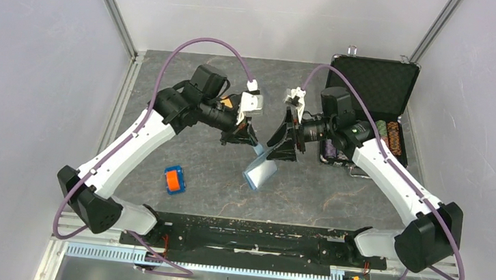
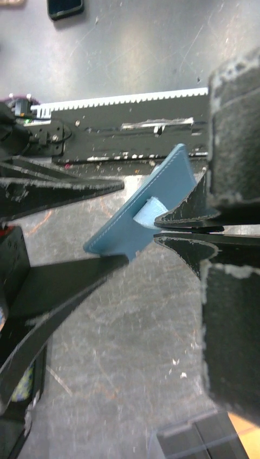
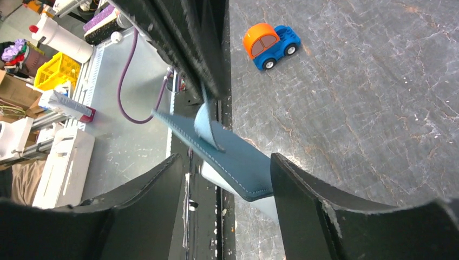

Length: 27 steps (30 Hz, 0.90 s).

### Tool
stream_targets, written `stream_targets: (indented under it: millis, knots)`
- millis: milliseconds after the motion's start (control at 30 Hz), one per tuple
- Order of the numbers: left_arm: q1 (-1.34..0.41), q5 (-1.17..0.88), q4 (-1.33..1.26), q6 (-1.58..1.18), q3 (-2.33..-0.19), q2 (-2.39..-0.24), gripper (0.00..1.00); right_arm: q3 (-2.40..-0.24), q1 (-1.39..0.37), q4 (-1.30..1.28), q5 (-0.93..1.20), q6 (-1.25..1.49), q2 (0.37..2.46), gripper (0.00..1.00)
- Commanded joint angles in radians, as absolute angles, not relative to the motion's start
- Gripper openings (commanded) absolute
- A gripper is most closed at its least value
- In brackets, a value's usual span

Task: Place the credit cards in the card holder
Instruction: Open the card holder.

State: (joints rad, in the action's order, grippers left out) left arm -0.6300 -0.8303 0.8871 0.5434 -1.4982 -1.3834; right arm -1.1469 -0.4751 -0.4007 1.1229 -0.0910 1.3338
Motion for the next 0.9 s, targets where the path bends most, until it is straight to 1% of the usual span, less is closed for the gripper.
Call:
stream_targets:
  millis: [0,167,267,333,433,500,533,567,600,633,700,733,767,800,867]
  knots:
    - [-0.633,-0.756,0.735,0.470,-1.499,-1.346,0.02,-1.149,-0.487,-0.476,1.112,-0.142,1.291,0.63]
    - [-0.634,-0.771,0.674,0.402,-1.521,-1.382,0.02,-1.162,-0.506,-0.478,1.040,-0.141,1.282,0.66]
    - [-0.635,-0.774,0.630,0.360,-1.531,-1.401,0.02,-1.176,-0.533,-0.442,0.989,-0.114,1.283,0.66]
    - [-0.637,-0.772,0.617,0.353,-1.536,-1.409,0.02,-1.177,-0.544,-0.416,0.964,-0.092,1.286,0.63]
    - [-0.637,-0.751,0.613,0.347,-1.545,-1.416,0.02,-1.193,-0.552,-0.415,0.906,-0.081,1.295,0.47]
    - [-0.637,-0.736,0.614,0.343,-1.543,-1.416,0.02,-1.204,-0.553,-0.426,0.840,-0.077,1.296,0.31]
    - [-0.637,-0.730,0.617,0.341,-1.542,-1.413,0.03,-1.206,-0.552,-0.428,0.814,-0.077,1.297,0.22]
    - [-0.637,-0.719,0.617,0.340,-1.542,-1.412,0.10,-1.211,-0.552,-0.427,0.792,-0.070,1.297,0.11]
    - [-0.637,-0.702,0.616,0.335,-1.540,-1.409,0.19,-1.216,-0.552,-0.427,0.777,-0.062,1.300,0.00]
    - [-0.637,-0.681,0.614,0.329,-1.537,-1.403,0.29,-1.221,-0.552,-0.423,0.768,-0.054,1.301,0.00]
    - [-0.637,-0.626,0.598,0.318,-1.523,-1.389,0.58,-1.218,-0.553,-0.402,0.751,-0.032,1.304,0.00]
    - [-0.637,-0.595,0.581,0.311,-1.508,-1.378,0.76,-1.212,-0.552,-0.384,0.745,-0.018,1.305,0.00]
    - [-0.637,-0.565,0.561,0.310,-1.493,-1.362,0.97,-1.206,-0.551,-0.367,0.733,-0.005,1.308,0.00]
    - [-0.637,-0.545,0.546,0.310,-1.472,-1.348,1.00,-1.198,-0.551,-0.352,0.726,-0.002,1.307,0.00]
    - [-0.637,-0.494,0.511,0.295,-1.433,-1.316,1.00,-1.185,-0.547,-0.327,0.702,0.048,1.309,0.00]
